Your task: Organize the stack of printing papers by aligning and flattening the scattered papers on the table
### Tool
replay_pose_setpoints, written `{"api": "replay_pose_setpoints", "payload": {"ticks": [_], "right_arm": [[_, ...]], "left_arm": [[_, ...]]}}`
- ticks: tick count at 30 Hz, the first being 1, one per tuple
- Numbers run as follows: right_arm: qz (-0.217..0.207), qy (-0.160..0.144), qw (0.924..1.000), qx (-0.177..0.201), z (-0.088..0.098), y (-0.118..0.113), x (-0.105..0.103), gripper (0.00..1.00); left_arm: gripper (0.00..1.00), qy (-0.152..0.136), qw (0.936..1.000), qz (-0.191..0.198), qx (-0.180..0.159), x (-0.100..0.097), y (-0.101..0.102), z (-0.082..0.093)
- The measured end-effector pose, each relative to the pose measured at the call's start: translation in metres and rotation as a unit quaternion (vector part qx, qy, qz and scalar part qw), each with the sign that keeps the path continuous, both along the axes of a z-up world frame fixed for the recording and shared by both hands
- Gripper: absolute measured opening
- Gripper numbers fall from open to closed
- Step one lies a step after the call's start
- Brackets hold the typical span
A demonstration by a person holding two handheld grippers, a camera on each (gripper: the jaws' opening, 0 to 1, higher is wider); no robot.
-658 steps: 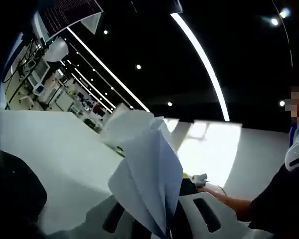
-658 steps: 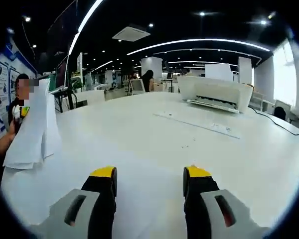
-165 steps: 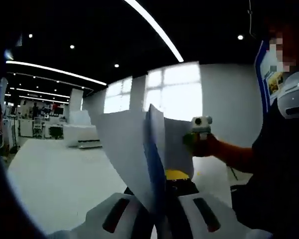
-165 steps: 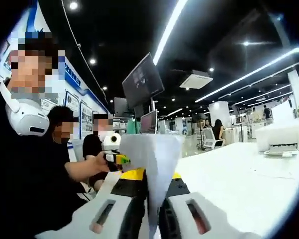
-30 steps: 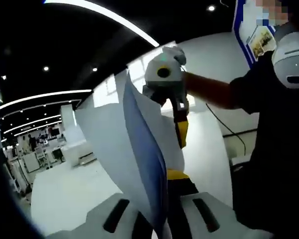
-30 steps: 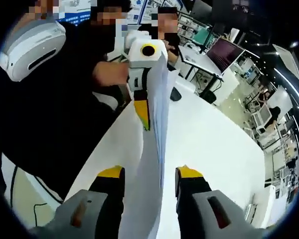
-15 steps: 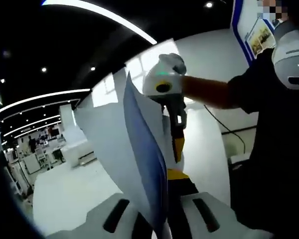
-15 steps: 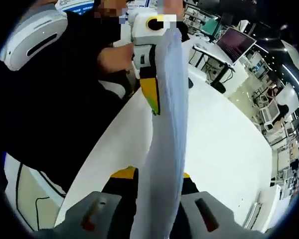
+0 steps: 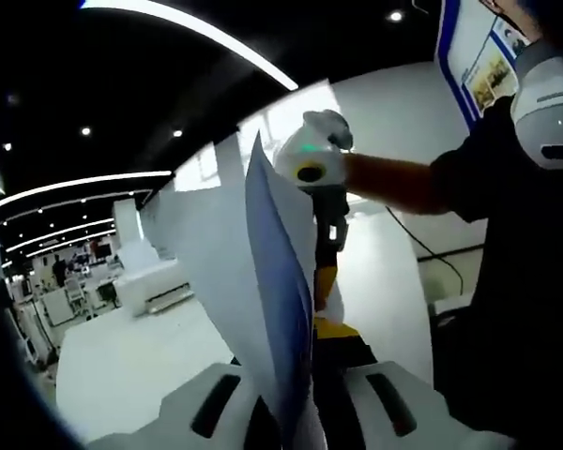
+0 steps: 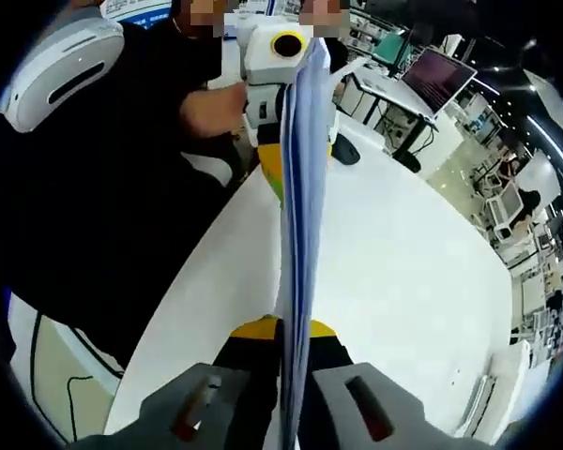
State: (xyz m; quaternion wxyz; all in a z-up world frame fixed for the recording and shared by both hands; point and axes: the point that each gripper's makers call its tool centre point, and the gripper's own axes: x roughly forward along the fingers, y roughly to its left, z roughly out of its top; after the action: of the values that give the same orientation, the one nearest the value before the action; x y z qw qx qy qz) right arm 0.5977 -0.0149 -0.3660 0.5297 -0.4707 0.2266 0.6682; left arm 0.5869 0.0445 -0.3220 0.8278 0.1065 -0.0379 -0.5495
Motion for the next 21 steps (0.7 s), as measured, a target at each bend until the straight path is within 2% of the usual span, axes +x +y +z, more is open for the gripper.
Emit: {"api": "replay_pose_setpoints", "payload": {"ticks": [4, 12, 18, 21], "right_arm": [[0.000, -0.013, 0.9997, 0.022, 0.006, 0.002, -0.001, 0.00], [-0.015, -0.034, 0.9954, 0.088, 0.025, 0.001, -0.011, 0.00], [-0.034, -0.043, 0.9866, 0.153, 0.042, 0.003, -0.015, 0.00], [-0.042, -0.045, 0.9831, 0.173, 0.044, 0.003, -0.016, 0.00]], "left_arm": [[0.16, -0.012, 0.9996, 0.002, -0.025, 0.000, 0.005, 0.007], [0.27, -0.010, 0.9967, 0.003, -0.080, 0.005, 0.024, 0.017], [0.28, 0.000, 0.9925, 0.001, -0.122, 0.004, 0.034, 0.022], [0.28, 0.003, 0.9895, -0.006, -0.145, 0.003, 0.038, 0.025]]}}
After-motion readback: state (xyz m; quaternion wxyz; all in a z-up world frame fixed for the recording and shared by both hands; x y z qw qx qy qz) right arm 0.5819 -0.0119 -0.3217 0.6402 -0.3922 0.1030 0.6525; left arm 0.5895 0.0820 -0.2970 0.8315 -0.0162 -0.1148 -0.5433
